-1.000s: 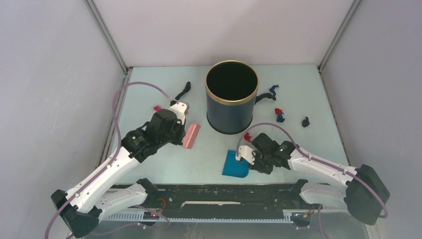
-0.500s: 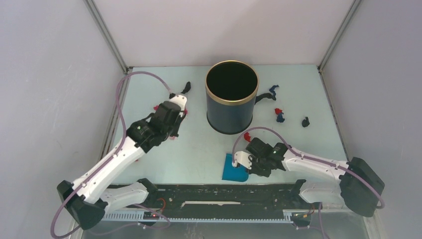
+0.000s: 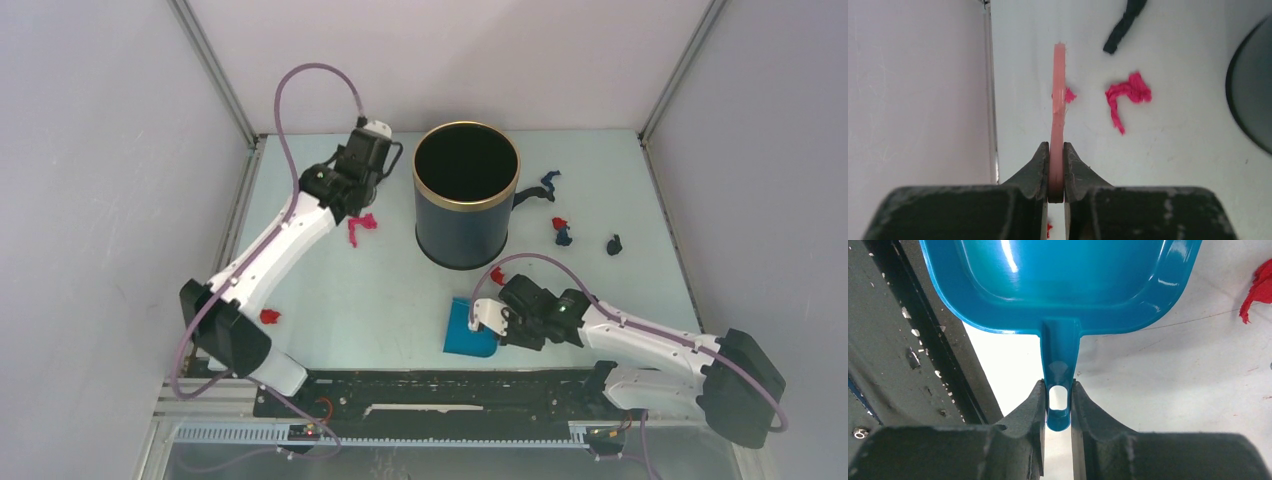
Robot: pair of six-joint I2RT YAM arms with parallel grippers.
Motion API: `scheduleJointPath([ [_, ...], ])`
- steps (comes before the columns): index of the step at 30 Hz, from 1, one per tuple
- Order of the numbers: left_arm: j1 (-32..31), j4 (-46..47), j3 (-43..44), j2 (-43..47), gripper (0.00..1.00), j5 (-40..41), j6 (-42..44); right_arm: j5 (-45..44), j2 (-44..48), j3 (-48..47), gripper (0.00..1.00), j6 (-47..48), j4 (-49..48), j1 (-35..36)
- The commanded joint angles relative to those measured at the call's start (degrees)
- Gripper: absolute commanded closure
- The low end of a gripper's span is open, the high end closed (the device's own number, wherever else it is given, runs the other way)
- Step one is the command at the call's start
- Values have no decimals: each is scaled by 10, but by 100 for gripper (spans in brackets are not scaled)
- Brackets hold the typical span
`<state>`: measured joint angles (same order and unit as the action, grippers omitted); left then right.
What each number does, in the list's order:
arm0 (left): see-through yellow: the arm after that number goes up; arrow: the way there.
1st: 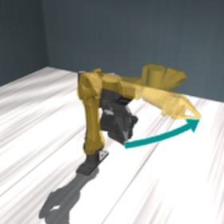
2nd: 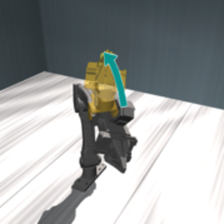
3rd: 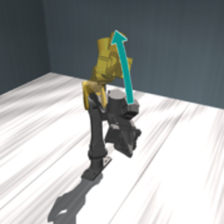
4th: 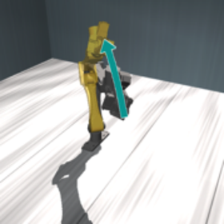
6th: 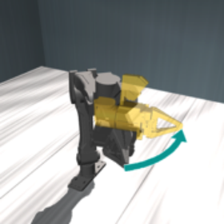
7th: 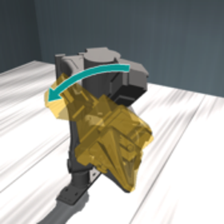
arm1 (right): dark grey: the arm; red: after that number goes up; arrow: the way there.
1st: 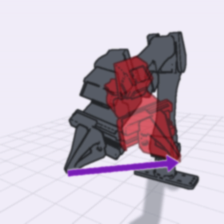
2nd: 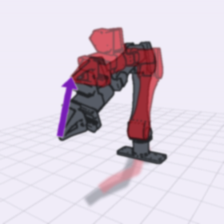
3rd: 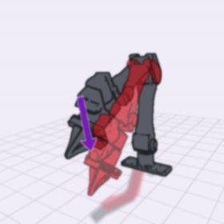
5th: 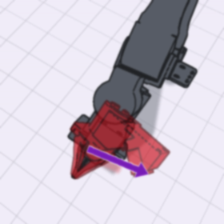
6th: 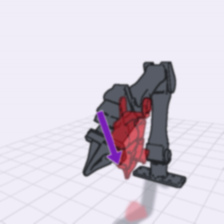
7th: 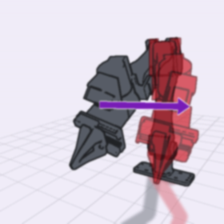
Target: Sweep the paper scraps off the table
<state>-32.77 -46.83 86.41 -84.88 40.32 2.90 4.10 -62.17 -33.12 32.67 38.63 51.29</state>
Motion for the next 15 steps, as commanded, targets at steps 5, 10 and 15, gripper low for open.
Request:
scheduleJointPath([
  [5,69,107,146,-90,100,-81,-85,-26,14,-14,100,-13,-22,16],
  [10,99,118,217,-172,100,-120,-165,-10,6,-37,100,-40,-30,24],
  [15,156,185,176,-185,100,-207,-317,4,-87,-154,100,-111,-8,36],
])
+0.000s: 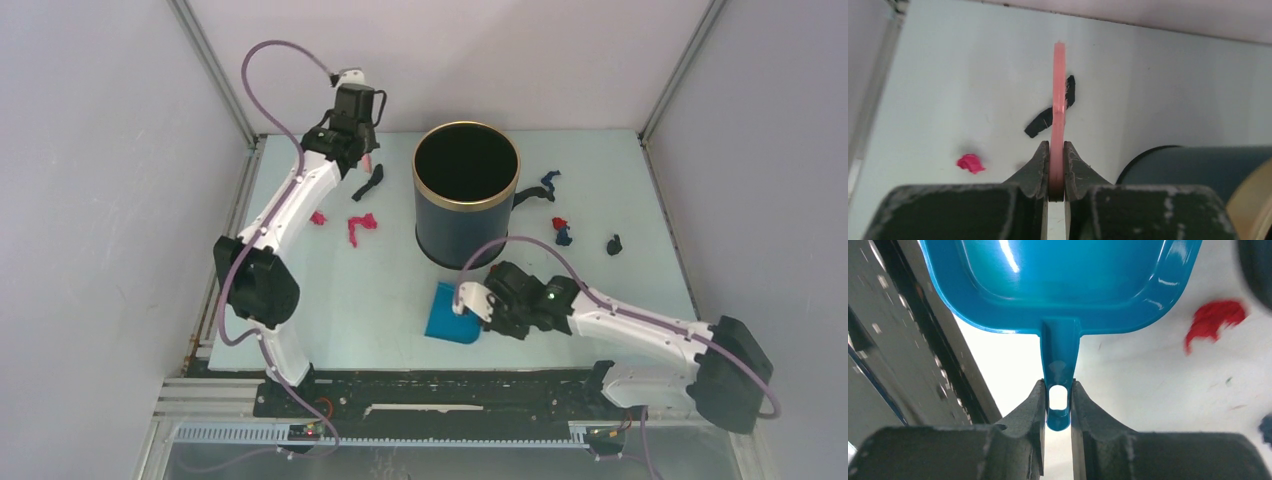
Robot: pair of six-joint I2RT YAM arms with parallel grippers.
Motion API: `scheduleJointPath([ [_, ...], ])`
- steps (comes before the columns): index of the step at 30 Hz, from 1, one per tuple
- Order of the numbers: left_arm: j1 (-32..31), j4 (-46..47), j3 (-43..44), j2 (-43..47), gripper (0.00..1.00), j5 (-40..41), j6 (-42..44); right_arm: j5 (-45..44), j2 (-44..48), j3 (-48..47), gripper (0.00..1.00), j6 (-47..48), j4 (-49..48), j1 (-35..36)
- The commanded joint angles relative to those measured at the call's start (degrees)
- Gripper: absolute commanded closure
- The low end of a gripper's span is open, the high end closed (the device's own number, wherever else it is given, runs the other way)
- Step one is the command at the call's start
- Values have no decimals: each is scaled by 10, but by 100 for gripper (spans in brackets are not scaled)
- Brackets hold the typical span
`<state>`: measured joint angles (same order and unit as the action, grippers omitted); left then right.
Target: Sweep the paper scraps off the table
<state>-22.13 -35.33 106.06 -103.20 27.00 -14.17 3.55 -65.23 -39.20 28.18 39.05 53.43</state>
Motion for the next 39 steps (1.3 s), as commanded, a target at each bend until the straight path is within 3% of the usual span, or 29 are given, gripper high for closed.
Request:
scheduleJointPath([
  [1,61,95,-43,2,100,-93,-178,1,-80,-116,100,-82,-7,19],
  [5,93,181,-123,12,100,-129,-300,-17,-164,-194,100,-146,13,32],
  [10,98,235,-175,-1,100,-98,-378,-35,-238,-242,100,-220,23,63],
  [17,102,222,-201,-21,100,-113,-404,-51,-297,-265,100,-232,28,88],
  [21,105,224,-288,32,100,-83,-391,-74,-328,-285,100,-219,45,96],
  [24,125,242,-364,73,100,-112,-417,-71,-338,-291,100,-217,51,98],
  [29,140,267,-511,196,100,-244,-434,-78,-333,-286,100,-206,58,100],
  [33,133,258,-637,364,100,-258,-426,-93,-317,-273,100,-192,51,100],
  [36,132,192,-656,485,100,-261,-358,-87,-315,-269,100,-185,55,98],
  [39,133,81,-618,581,100,-226,-267,-82,-315,-262,100,-182,56,98],
])
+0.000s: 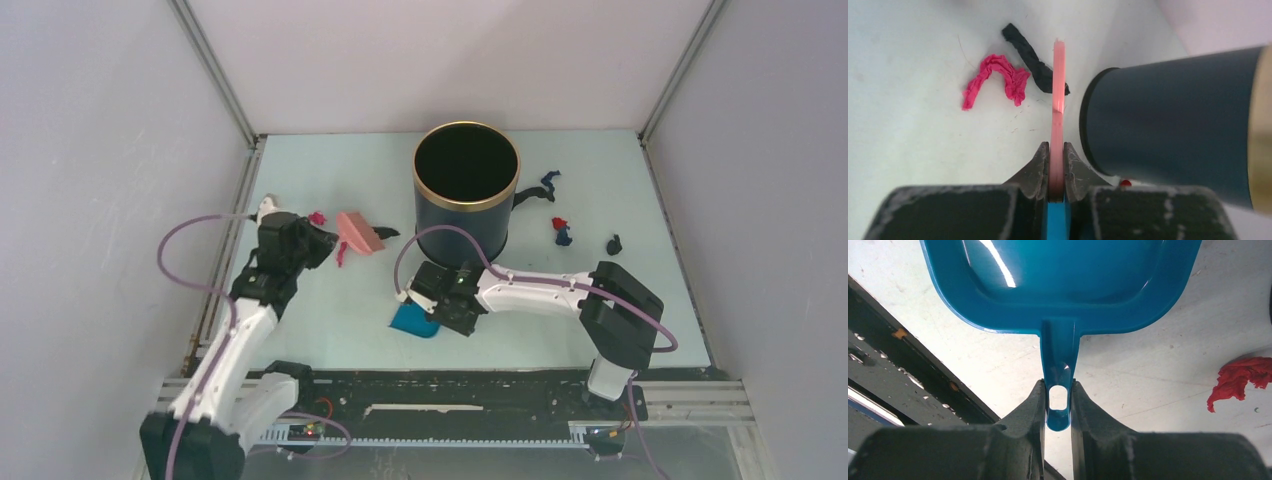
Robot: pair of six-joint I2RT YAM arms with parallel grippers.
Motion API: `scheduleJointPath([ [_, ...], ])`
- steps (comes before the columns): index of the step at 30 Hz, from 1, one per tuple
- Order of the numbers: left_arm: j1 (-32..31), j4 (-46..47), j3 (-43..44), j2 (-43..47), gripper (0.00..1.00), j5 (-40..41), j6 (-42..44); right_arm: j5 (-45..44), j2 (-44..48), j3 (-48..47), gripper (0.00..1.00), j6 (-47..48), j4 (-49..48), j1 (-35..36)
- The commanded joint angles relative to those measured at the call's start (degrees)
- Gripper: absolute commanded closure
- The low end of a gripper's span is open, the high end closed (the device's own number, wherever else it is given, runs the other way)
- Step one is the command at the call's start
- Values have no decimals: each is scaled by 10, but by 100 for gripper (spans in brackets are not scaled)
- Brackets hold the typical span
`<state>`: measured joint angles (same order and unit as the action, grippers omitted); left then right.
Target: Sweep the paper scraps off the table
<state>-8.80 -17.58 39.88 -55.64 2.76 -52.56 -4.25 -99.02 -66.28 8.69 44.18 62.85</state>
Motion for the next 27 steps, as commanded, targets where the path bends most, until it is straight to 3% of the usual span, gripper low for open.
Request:
scheduleJointPath([
  [1,-1,-122,59,130,100,29,151,-4,22,10,100,15,5,4],
  [4,-1,-183,118,154,100,29,264,-2,22,13,100,20,9,3],
  [8,-2,-285,209,60,100,19,373,-6,29,17,100,29,14,0],
  [10,-15,-315,241,11,99,56,410,-13,32,17,100,30,16,-6],
  [18,-141,-308,384,-164,99,232,543,-5,35,17,100,23,27,-37],
  [23,-160,-340,513,-308,99,296,604,0,29,16,100,15,27,-39],
  [27,-161,-337,555,-392,99,312,637,-12,27,16,100,6,20,-41],
])
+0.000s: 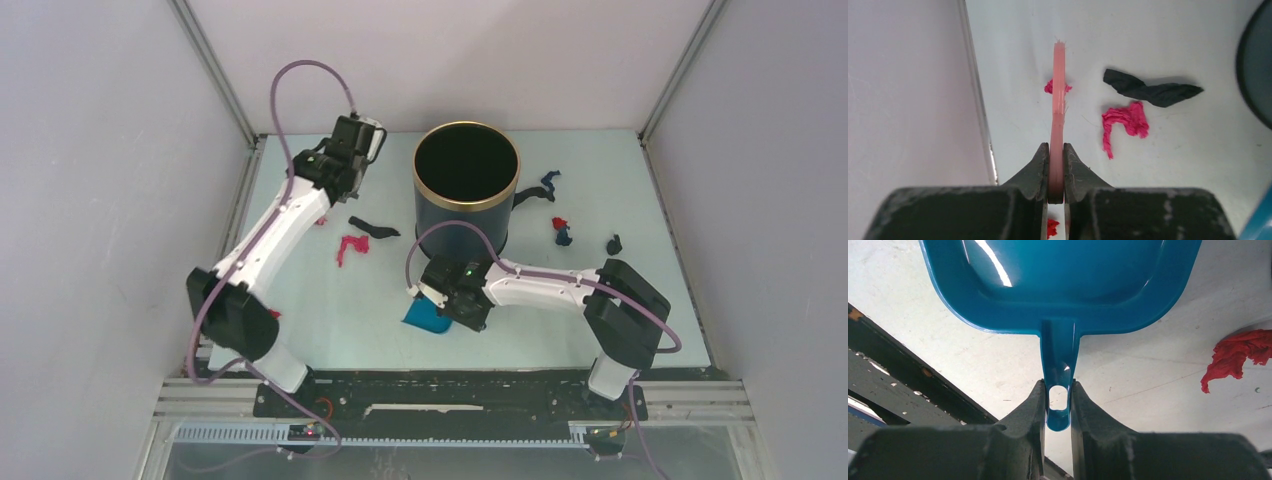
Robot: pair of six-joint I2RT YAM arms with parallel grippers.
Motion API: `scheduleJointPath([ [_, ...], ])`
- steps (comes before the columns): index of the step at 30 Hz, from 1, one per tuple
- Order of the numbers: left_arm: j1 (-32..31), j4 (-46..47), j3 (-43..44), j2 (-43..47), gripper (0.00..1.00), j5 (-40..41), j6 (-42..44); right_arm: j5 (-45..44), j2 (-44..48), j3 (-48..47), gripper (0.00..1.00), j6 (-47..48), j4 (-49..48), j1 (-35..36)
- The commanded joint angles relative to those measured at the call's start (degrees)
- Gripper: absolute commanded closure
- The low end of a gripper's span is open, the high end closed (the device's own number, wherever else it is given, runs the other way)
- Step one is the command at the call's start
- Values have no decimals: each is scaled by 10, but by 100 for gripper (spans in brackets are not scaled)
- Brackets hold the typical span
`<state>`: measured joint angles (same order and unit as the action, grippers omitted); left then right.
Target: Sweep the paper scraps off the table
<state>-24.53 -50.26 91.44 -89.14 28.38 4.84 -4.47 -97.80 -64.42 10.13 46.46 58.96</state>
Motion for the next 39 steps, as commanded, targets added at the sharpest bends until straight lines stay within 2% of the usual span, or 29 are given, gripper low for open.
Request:
scheduleJointPath([
  [1,-4,-10,47,-78,99,55,67,-12,16,-2,100,-10,-5,-2],
  [7,-5,-8,69,-164,99,13,77,-8,13,-2,100,-14,-7,-1],
  [13,-6,16,18,-158,100,-112,47,-11,16,-2,100,-14,-10,-4],
  [15,-12,24,-21,-130,99,-147,26,-14,16,-2,100,-16,-10,-7],
  [22,-66,38,-213,50,99,-232,-33,-14,14,-2,100,-16,-11,-17],
  [26,-83,60,-283,141,99,-278,-71,-16,6,-2,100,-14,-10,-15],
  [35,-105,119,-326,306,100,-382,-142,-15,7,-2,100,-10,-9,-13],
  [37,-105,132,-331,334,99,-373,-152,-18,3,-2,100,-9,-9,-12],
  [39,-104,127,-332,354,99,-330,-157,-22,1,-2,100,-7,-9,-13],
])
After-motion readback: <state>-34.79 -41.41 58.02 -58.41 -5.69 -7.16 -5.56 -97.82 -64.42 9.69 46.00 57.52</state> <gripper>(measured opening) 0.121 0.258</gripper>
